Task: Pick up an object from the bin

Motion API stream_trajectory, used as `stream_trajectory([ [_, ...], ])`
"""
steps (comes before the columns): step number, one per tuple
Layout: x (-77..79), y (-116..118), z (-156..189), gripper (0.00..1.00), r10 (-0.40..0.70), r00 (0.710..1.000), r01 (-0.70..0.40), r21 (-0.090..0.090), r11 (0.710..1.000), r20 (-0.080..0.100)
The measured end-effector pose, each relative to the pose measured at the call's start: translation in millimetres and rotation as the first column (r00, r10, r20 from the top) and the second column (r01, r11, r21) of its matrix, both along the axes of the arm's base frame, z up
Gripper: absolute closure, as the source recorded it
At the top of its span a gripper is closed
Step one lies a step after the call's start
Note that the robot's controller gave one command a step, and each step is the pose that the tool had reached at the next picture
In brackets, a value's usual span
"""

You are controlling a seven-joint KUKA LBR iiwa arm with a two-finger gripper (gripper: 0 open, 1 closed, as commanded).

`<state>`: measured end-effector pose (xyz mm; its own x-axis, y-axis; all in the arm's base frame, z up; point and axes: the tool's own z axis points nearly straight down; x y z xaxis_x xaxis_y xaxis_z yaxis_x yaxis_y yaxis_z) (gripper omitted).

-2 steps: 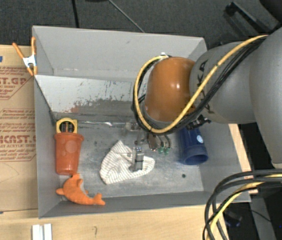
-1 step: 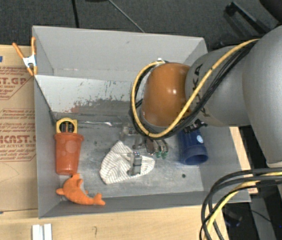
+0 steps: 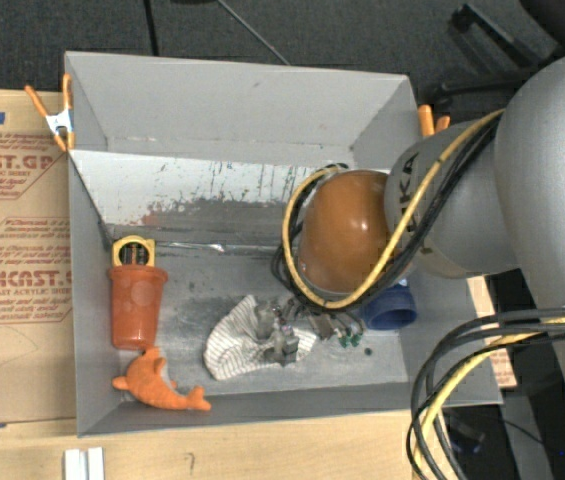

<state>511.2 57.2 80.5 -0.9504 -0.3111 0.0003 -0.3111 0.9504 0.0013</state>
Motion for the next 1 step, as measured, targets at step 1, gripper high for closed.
stream_trajectory([
  [1,0.0,0.0,0.0,1.0,0.0,1.0,0.0,0.0,1.0,0.0],
])
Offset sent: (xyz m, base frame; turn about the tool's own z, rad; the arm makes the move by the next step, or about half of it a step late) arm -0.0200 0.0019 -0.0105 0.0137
